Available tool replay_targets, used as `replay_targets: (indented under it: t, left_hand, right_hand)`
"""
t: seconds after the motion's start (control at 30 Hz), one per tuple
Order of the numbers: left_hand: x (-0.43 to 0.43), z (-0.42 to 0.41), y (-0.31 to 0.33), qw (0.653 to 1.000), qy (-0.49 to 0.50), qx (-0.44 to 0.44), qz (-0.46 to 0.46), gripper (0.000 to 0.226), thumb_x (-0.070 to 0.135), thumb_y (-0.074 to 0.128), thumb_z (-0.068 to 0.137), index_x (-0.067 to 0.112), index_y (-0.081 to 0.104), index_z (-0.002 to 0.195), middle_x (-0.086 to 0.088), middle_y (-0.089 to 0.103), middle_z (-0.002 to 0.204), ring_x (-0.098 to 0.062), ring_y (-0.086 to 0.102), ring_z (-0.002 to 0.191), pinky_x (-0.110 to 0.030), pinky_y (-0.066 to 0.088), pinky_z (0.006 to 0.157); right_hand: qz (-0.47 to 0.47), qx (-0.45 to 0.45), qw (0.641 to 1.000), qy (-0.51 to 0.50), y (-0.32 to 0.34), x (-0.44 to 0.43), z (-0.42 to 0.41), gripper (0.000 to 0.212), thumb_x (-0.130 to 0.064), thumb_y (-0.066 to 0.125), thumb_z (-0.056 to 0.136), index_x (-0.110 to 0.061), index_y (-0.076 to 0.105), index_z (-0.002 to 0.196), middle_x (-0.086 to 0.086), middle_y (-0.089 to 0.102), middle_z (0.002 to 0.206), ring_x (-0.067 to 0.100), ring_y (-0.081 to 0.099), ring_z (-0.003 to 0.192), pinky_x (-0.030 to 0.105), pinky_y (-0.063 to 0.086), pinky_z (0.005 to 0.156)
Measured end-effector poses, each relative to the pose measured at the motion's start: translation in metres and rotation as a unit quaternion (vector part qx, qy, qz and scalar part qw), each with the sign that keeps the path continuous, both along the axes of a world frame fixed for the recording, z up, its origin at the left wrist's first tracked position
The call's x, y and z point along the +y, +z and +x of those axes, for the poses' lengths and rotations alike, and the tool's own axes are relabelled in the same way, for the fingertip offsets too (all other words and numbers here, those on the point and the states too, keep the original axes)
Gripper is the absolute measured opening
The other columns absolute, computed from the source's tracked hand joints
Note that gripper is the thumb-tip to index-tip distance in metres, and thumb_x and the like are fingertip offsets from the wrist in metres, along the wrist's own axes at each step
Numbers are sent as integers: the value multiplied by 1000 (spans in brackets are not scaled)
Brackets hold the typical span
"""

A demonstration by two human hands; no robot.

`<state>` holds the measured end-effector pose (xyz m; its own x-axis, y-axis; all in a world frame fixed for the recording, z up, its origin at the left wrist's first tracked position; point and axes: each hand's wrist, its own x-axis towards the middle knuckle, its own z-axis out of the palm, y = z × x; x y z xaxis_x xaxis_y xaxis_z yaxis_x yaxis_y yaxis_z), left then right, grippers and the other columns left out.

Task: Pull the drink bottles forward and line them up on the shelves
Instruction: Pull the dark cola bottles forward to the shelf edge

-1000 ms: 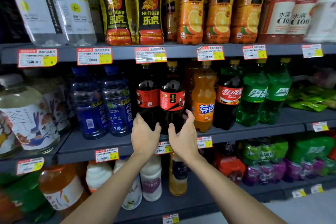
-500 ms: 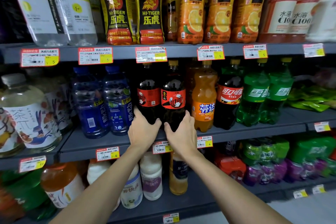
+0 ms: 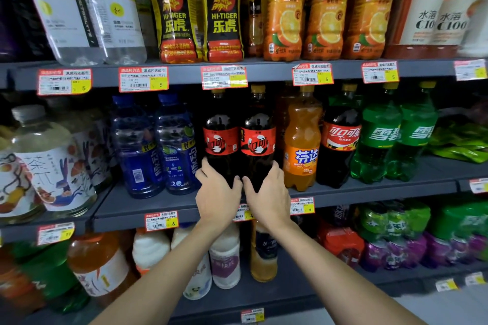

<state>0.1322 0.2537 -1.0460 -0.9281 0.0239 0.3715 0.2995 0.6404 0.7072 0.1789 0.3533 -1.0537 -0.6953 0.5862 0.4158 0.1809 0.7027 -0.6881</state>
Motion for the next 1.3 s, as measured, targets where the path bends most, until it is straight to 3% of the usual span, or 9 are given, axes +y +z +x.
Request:
replay_targets:
  t: [0.1, 0.27, 0.57, 0.8, 0.9, 1.07, 1.3]
  left_hand:
    - [-7, 3, -7, 1000, 9, 5, -16, 89, 51, 64, 89, 14, 15, 153, -15, 33, 148, -34, 66, 96, -37, 44, 72]
    - [-18, -16, 3, 999, -11, 1, -40, 93, 61, 67, 81, 14, 25, 149, -9, 49, 143, -32, 57, 121, -45, 49, 89]
    - [-23, -23, 6, 998, -37, 22, -38, 73, 61, 73, 77, 16, 46, 127, -2, 62, 124, -24, 62, 111, -39, 52, 85]
    - [-47, -25, -3, 989, -106, 52, -90, 89, 61, 79, 68, 30, 34, 138, 5, 59, 133, -20, 60, 118, -41, 52, 86]
    - [-53, -27, -2, 986, -132, 27, -101, 98, 51, 85, 66, 33, 25, 141, 3, 63, 129, -24, 63, 114, -42, 53, 85]
    - [-53, -30, 0, 986, -149, 21, -79, 88, 46, 87, 65, 31, 35, 135, 3, 61, 130, -23, 60, 119, -41, 51, 93]
    - [-57, -31, -12, 988, -145, 38, -49, 102, 52, 89, 63, 26, 35, 145, 2, 58, 137, -21, 56, 125, -39, 49, 100]
  right_hand:
    - [-5, 2, 1000, 11, -1, 2, 2, 84, -55, 60, 92, -10, 24, 152, 9, 40, 148, 35, 56, 122, 44, 49, 92]
    - [-30, 11, 999, 24, -1, 5, 5, 86, -53, 62, 92, -11, 22, 155, 8, 37, 153, 33, 51, 130, 41, 46, 99]
    - [-37, 15, 998, 49, 1, 7, 10, 82, -49, 62, 94, -11, 22, 155, 7, 37, 152, 31, 49, 131, 39, 45, 100]
    - [-3, 7, 998, 64, 0, 19, 16, 79, -53, 64, 90, -16, 30, 151, 1, 42, 149, 24, 50, 131, 38, 47, 103]
    - [36, -29, 998, 50, 5, 22, 18, 93, -54, 72, 83, -19, 23, 154, -1, 40, 153, 26, 52, 130, 42, 47, 103]
    - [29, -53, 997, 51, 7, 21, 13, 100, -50, 77, 80, -20, 18, 155, 0, 44, 152, 28, 55, 128, 46, 48, 102]
    - [20, -44, 993, 104, 5, 38, 18, 97, -41, 81, 80, -21, 22, 155, -3, 43, 152, 23, 47, 137, 42, 44, 109]
